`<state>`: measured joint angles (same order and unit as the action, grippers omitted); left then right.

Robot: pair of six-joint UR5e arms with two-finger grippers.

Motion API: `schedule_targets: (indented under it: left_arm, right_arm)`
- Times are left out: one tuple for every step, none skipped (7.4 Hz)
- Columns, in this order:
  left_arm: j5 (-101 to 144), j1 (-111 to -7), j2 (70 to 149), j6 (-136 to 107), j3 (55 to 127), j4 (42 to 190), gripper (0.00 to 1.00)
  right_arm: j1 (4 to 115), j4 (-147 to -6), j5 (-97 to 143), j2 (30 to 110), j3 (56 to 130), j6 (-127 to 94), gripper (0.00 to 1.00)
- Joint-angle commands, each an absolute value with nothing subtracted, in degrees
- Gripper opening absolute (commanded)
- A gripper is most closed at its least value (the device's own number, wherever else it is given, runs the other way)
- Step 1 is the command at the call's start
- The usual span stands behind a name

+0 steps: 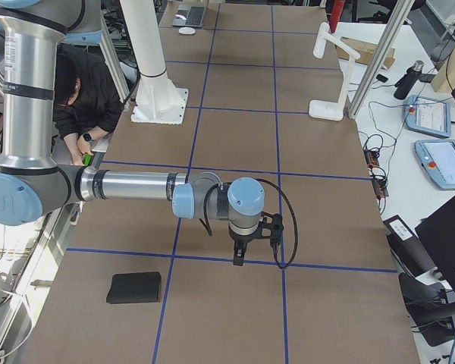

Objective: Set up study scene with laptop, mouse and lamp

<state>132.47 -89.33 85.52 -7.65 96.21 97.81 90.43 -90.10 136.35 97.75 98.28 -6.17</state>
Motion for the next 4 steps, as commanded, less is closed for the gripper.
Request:
schedule_targets:
  left_arm:
    - [132.7,-89.3,85.6,-7.6,96.4,97.9,0.99]
    - [132.8,-89.3,85.9,-7.7,96.7,97.9,0.99]
    - [132.5,-88.7,86.5,-7.7,96.9,98.0,0.99]
    - [132.5,-88.8,85.7,-7.8,96.0,98.1,0.99]
  right_arm:
    - [90.4,-89.9,136.8,97.9,98.3,-6.2,1.0]
    - [90.4,-89.8,136.8,97.9,98.4,-6.2,1.0]
    - [90.4,-89.7,136.8,97.9,98.4,-6.2,1.0]
    - [90.4,-89.5,136.7,97.7,99.0,-6.2,1.0]
